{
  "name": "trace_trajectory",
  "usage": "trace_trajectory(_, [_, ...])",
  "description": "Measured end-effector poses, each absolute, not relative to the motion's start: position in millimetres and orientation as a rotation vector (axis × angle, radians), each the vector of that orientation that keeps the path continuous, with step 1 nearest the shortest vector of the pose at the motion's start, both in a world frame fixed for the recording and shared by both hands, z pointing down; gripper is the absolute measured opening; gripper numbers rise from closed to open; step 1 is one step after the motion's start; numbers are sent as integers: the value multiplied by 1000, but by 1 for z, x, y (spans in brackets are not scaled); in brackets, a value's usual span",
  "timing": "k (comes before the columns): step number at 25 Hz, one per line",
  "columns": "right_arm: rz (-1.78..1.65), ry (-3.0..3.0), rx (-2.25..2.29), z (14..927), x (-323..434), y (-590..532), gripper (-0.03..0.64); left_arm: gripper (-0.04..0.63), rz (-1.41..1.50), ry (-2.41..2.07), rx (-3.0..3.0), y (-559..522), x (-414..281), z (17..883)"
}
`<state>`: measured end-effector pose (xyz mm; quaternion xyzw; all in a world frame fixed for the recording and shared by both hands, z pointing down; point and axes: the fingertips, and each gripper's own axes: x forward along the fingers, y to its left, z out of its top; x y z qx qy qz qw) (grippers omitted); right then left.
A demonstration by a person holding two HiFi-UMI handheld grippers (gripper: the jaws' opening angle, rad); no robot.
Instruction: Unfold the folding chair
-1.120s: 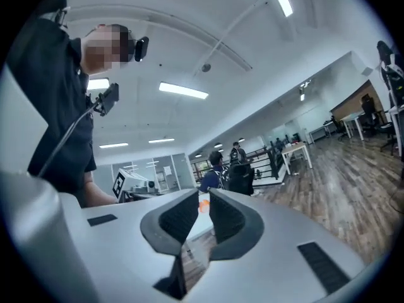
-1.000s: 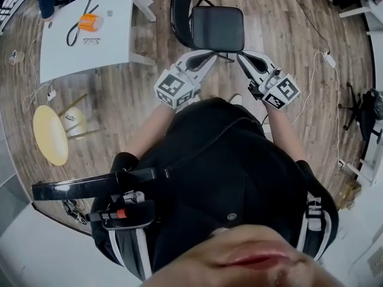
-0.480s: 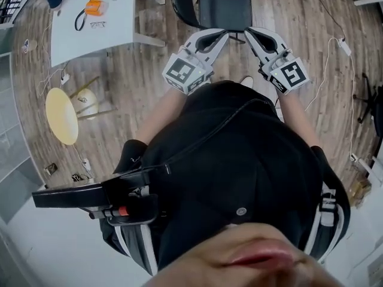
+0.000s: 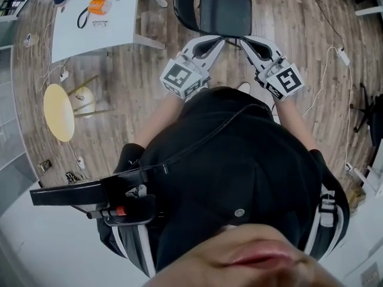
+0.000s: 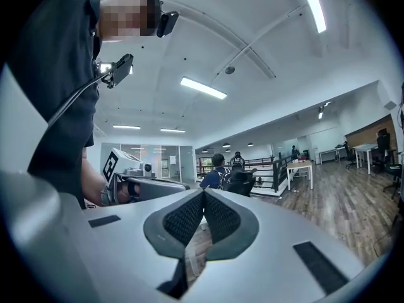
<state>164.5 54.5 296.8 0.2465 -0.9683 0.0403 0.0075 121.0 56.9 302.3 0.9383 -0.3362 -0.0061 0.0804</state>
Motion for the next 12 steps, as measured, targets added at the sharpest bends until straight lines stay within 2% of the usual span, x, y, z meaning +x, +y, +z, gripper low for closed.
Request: trace_trajectory(12, [171, -3022, 736, 307, 157, 60, 8, 5, 16, -1012, 2760, 59, 120, 318])
